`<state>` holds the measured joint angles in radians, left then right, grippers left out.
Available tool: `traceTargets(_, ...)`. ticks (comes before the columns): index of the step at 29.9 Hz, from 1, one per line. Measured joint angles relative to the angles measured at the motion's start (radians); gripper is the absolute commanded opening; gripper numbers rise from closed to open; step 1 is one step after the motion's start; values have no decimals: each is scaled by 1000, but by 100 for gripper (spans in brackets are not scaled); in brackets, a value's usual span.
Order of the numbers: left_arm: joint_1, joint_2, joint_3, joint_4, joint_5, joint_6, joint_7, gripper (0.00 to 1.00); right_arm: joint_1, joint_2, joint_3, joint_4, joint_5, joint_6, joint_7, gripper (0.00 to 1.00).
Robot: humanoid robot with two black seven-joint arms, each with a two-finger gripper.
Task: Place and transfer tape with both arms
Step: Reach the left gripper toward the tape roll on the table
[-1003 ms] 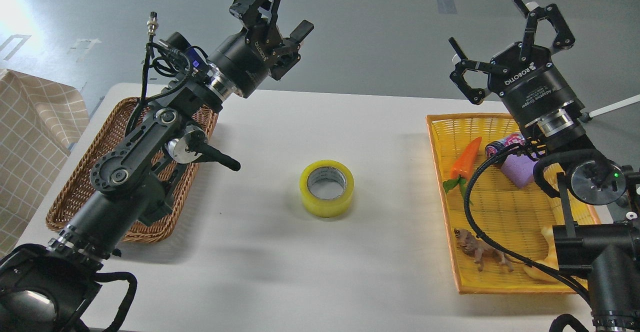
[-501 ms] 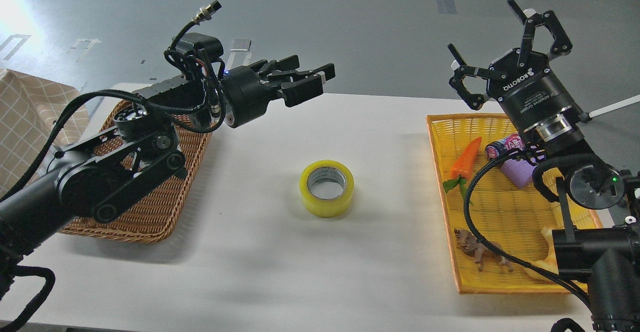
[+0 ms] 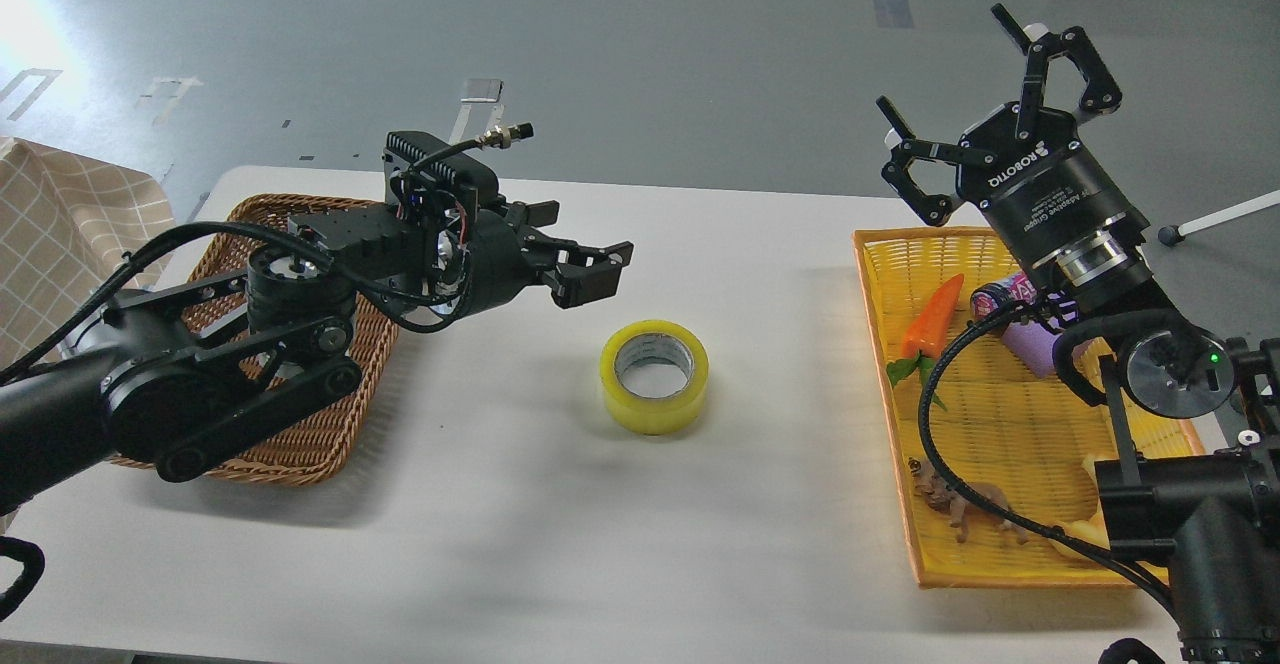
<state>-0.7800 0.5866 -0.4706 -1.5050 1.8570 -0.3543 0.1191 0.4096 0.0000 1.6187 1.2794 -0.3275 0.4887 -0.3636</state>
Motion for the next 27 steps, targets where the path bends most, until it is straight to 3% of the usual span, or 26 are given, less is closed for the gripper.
traceTargets(11,12,-38,90,41,4,-3,52,98,-66,0,-1,-10,-1,0,1,99)
traceTargets(27,2,-148,150,158,24,-1,72,98,-118,0,31,-35,2,0,11,99)
